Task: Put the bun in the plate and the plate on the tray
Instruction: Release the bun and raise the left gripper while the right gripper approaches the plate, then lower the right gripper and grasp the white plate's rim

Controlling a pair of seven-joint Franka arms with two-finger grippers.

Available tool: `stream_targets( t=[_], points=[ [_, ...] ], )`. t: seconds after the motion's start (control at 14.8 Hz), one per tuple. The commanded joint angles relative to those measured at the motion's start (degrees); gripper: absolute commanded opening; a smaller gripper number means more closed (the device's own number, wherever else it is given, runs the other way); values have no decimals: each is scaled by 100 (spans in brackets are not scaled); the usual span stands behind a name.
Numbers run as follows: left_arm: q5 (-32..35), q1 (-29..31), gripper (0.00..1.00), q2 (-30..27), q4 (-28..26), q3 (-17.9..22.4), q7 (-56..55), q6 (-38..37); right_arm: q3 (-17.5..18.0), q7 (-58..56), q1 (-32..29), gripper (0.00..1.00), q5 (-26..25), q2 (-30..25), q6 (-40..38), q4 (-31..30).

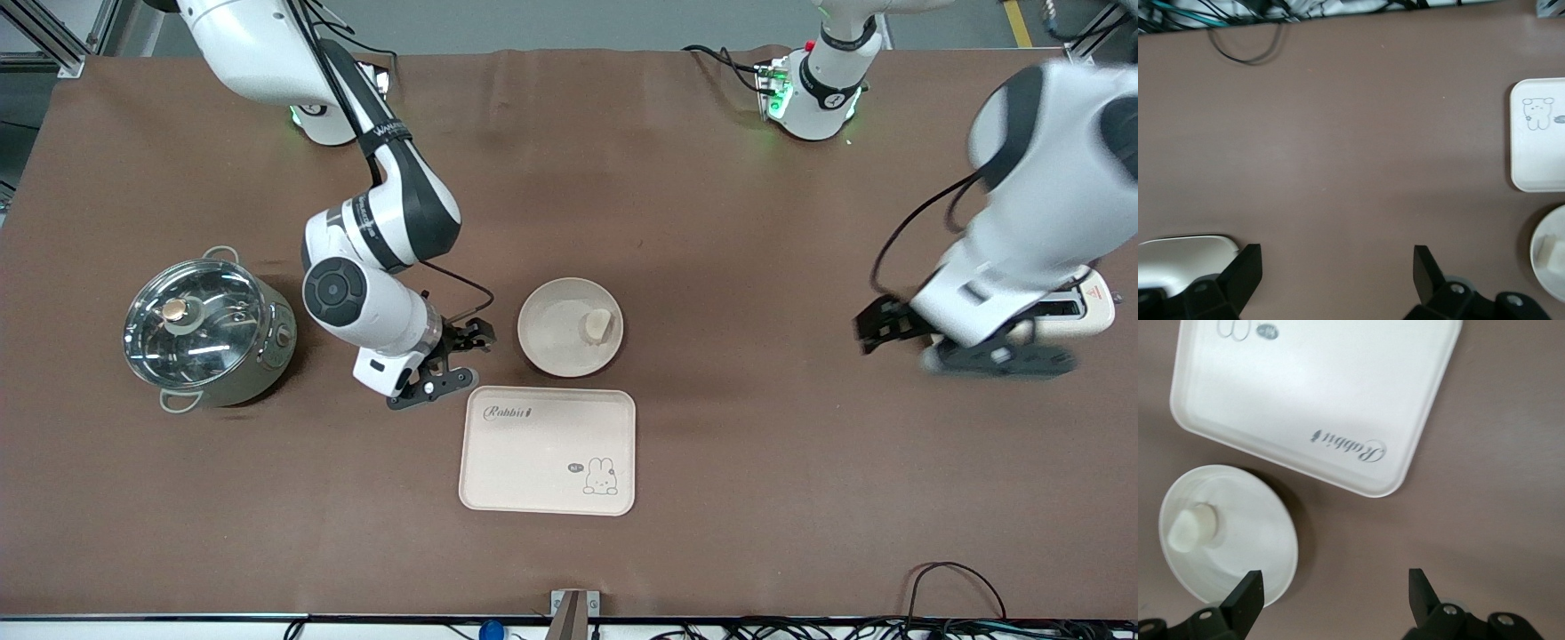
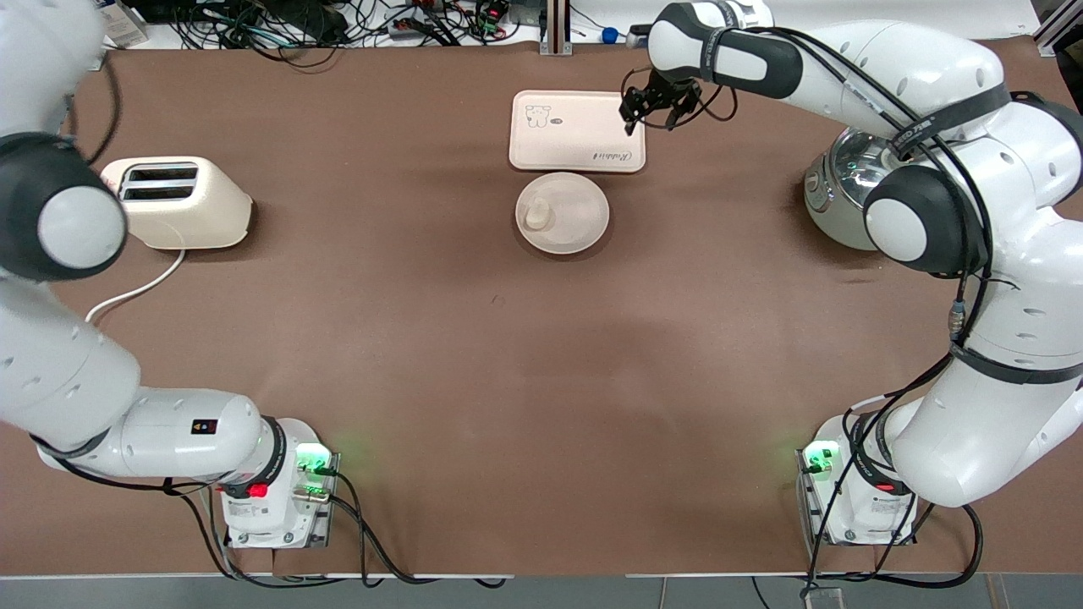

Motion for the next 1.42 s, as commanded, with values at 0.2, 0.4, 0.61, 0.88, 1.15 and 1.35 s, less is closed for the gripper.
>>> stream_targets(
  t=[0.2,0.4,0.61,0.88,1.15,1.35],
  points=[
    [-267,-33,100,-1795,-1208,639,815,-251,150,-630,-36,75,630,520,-11,81],
    [-512,28,100,-1386,-851,806,753,-242,150,-825,25,72,974,670,33,81],
    [-672,19,100,-884,46,797,735,-1075,150,-825,174,71,1009,776,305,72],
    [-558,11,100,-848,119,824,753,-1138,159,-816,306,61,1036,961,507,73],
    [-558,-24,100,-848,145,815,744,-1139,247,-834,324,57,1229,1128,560,81],
    [-382,-68,100,-839,224,771,735,-1139,247,-834,333,51,1229,1180,560,81]
  ],
)
